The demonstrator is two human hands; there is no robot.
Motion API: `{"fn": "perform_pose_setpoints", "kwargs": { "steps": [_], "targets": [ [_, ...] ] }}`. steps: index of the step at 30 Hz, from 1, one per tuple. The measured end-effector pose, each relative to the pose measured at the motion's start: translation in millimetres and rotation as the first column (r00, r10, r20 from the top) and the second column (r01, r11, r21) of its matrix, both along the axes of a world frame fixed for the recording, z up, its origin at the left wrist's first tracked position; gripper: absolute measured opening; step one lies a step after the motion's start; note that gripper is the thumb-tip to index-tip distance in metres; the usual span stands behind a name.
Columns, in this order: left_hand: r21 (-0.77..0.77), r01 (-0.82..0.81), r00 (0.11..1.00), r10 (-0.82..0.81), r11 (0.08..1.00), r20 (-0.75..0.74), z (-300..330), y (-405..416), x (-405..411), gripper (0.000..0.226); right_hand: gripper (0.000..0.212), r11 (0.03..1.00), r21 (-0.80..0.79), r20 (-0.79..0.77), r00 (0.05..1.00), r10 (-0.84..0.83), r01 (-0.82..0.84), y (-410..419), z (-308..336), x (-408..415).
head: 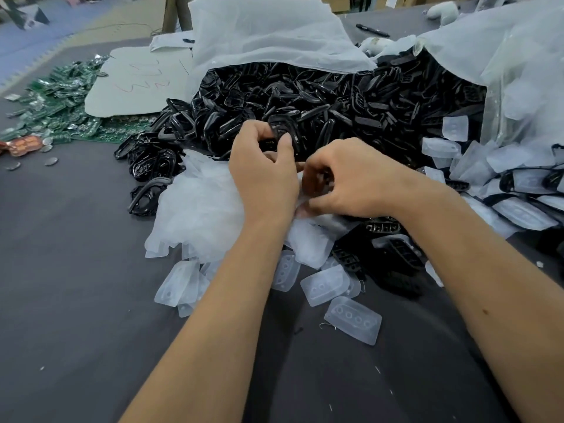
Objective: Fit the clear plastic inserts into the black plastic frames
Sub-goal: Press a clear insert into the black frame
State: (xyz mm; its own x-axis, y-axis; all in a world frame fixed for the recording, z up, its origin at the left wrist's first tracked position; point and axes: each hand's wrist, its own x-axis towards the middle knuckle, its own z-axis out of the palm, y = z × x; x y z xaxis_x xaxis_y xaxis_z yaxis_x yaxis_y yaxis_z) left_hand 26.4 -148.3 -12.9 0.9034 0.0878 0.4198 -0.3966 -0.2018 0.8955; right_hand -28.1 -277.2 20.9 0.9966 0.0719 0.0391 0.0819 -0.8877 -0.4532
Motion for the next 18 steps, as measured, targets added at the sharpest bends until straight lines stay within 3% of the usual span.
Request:
{"fn": "perform_pose_setpoints", "kwargs": {
  "steps": [3,6,9,12,14,18],
  "targets": [
    [-0.021,0.022,0.999,-0.022,1.0,-0.027,-0.2,-0.4,-0.3,0.01,0.025,0.999,0.049,-0.041,0.999,0.019,-0.017,-5.3,-0.5,1.0],
    [-0.042,0.059,0.996,-0.062,0.997,-0.058,-1.1,-1.2,-0.3,0.009,0.018,0.97,0.243,0.007,1.0,0.022,-0.023,-14.0,-3.7,-0.1],
    [-0.019,0.063,0.994,-0.064,0.998,-0.09,0.0,-1.5,-1.1,0.011,0.017,0.822,0.57,0.038,0.999,-0.038,0.009,-21.4,-7.0,-3.0],
    [-0.051,0.121,0.984,-0.126,0.991,-0.128,1.3,-0.2,-1.5,0.013,0.015,0.648,0.756,0.099,0.963,-0.249,0.09,-22.8,-13.4,1.6],
    [-0.034,0.143,0.979,-0.146,0.989,-0.14,2.0,-0.3,-2.3,0.016,0.011,0.546,0.833,0.108,0.942,-0.318,0.088,-18.9,-19.3,4.0],
    [-0.043,0.143,0.98,-0.148,0.989,-0.135,1.3,-1.0,-2.7,0.015,0.006,0.501,0.863,0.139,0.925,-0.353,0.061,-13.7,-31.0,4.3]
  ]
}}
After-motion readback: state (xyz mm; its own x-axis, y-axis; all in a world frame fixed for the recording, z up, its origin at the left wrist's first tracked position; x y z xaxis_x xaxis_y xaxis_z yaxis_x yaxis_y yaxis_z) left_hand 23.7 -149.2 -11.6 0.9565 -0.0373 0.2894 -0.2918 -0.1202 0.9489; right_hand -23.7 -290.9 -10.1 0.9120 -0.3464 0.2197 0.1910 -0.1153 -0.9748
